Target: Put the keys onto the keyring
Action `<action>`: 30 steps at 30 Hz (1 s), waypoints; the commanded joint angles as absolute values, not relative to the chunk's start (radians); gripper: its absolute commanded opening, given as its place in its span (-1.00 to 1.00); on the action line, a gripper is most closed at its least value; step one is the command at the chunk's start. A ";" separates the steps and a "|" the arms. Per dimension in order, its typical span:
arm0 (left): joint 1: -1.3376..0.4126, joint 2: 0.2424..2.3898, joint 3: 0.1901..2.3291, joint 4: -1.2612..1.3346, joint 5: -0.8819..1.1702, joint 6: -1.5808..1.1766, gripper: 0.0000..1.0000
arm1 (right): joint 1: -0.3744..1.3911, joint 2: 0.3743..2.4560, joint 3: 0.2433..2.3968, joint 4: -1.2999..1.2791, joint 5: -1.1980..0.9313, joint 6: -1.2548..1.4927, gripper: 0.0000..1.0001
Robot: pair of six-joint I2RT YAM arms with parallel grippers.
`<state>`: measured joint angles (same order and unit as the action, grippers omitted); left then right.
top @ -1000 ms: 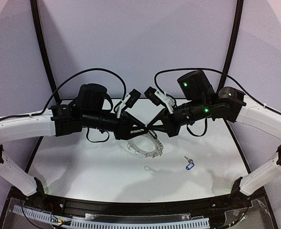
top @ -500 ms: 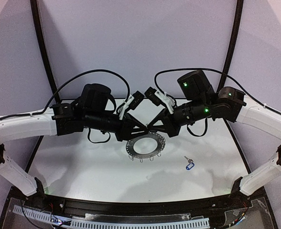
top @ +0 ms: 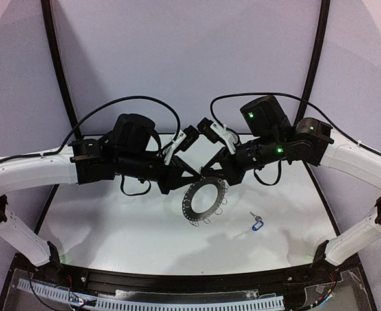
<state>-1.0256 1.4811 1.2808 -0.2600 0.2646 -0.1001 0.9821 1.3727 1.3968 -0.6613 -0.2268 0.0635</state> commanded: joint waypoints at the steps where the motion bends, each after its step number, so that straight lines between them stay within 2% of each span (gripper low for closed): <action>1: -1.023 1.477 1.305 -0.317 0.214 -0.085 -0.98 | 0.990 1.354 1.440 -0.654 -0.200 0.078 -1.00; 7: -1.026 1.458 1.294 -0.338 0.201 -0.065 -0.98 | 0.991 1.355 1.454 -0.680 -0.144 0.092 -1.00; 13: -1.068 1.435 1.288 -0.367 0.146 0.055 -0.98 | 0.984 1.420 1.542 -0.856 0.042 0.134 -1.00; 17: -1.091 1.400 1.258 -0.337 0.093 0.105 -0.99 | 0.951 1.473 1.590 -0.972 0.028 0.171 -1.00; 20: -1.112 1.374 1.216 -0.282 0.061 0.147 -0.98 | 0.922 1.504 1.611 -1.028 -0.060 0.198 -1.00; 25: -1.180 1.310 1.082 -0.080 -0.052 0.289 -0.98 | 0.810 1.614 1.639 -1.172 -0.414 0.277 -1.00; 30: -1.226 1.277 0.996 0.069 -0.088 0.431 -0.98 | 0.744 1.687 1.619 -1.173 -0.685 0.275 -1.00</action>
